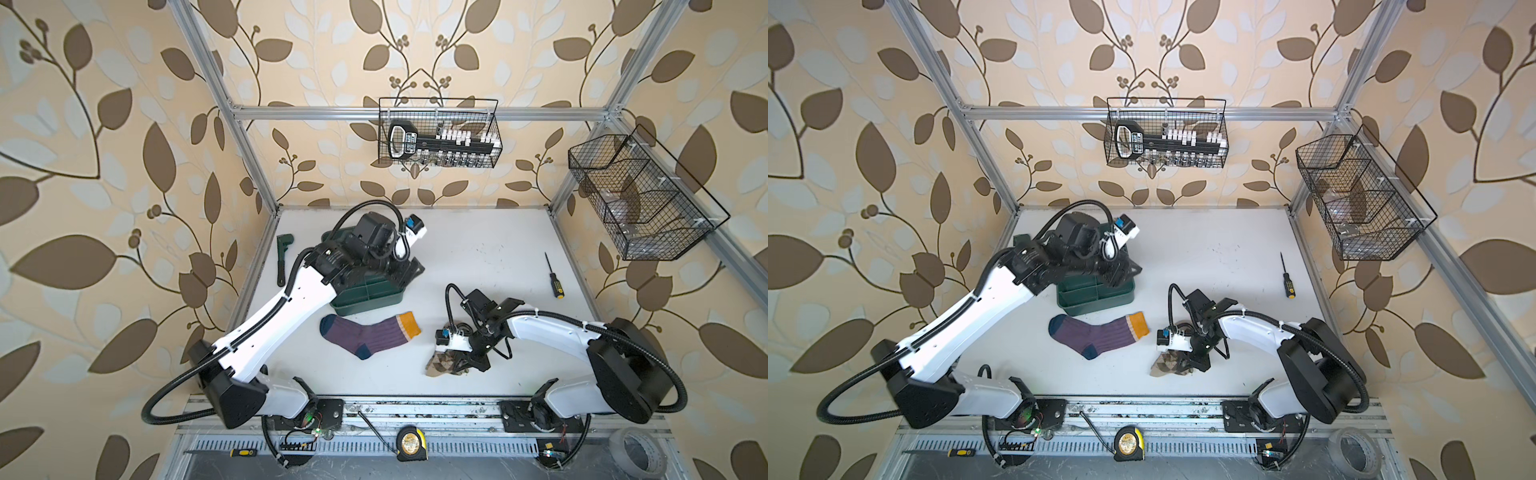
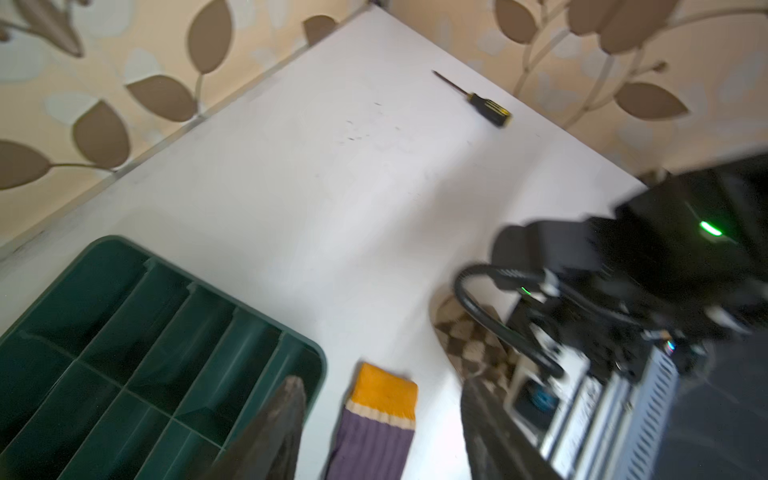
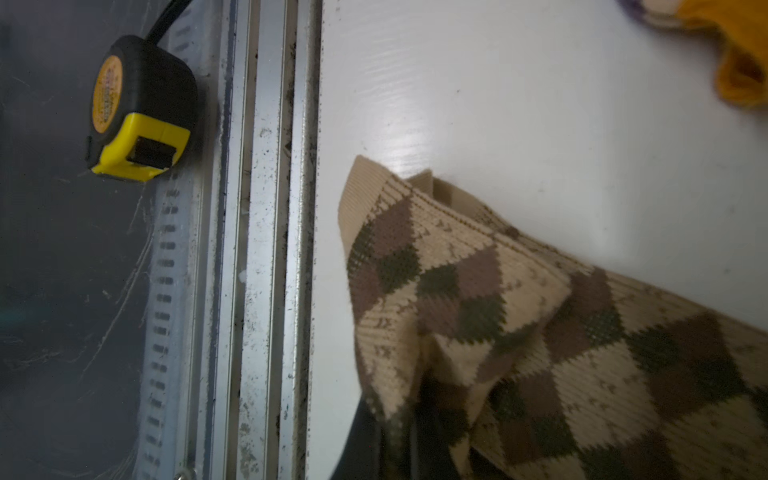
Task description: Roll the socks
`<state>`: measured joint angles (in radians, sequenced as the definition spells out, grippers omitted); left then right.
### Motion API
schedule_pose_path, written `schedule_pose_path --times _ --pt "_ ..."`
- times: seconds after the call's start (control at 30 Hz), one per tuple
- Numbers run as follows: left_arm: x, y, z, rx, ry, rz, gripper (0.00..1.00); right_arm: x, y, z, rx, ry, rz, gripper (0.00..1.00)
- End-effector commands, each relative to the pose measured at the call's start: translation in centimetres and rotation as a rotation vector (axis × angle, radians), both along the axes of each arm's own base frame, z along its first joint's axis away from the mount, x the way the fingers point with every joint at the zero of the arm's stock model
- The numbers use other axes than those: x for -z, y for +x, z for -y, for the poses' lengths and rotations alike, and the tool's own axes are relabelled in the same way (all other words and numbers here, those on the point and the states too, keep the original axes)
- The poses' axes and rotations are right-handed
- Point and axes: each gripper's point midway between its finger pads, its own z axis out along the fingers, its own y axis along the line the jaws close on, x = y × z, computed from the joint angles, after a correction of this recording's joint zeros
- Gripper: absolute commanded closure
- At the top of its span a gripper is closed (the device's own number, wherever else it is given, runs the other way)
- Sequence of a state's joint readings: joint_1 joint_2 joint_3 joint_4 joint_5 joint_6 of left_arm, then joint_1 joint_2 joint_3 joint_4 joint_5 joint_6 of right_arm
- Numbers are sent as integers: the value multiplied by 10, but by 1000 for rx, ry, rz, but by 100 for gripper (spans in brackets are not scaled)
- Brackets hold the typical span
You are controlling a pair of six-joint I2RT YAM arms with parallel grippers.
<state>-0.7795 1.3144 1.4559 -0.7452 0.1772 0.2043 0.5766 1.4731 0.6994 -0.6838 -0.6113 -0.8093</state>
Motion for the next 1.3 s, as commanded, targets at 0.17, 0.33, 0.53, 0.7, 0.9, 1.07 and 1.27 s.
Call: schedule_pose_path --times 0.17,0.33,0.53,0.7,0.9,1.07,1.27 --pt "104 -97 19 429 420 198 31 16 28 5 41 -38 -103 96" --pt "162 -117 34 478 489 257 29 20 32 8 58 -71 -158 93" --pt "193 -97 57 429 505 358 26 23 29 8 71 -69 -199 93" --pt "214 -86 74 418 504 406 25 19 28 7 76 -60 -203 93" --pt "231 -88 96 460 474 395 25 18 28 5 78 -55 -208 92" --pt "263 -91 98 483 498 323 34 12 31 4 80 -42 -196 92" --pt "294 -84 97 456 527 243 59 4 31 4 80 -17 -169 91"
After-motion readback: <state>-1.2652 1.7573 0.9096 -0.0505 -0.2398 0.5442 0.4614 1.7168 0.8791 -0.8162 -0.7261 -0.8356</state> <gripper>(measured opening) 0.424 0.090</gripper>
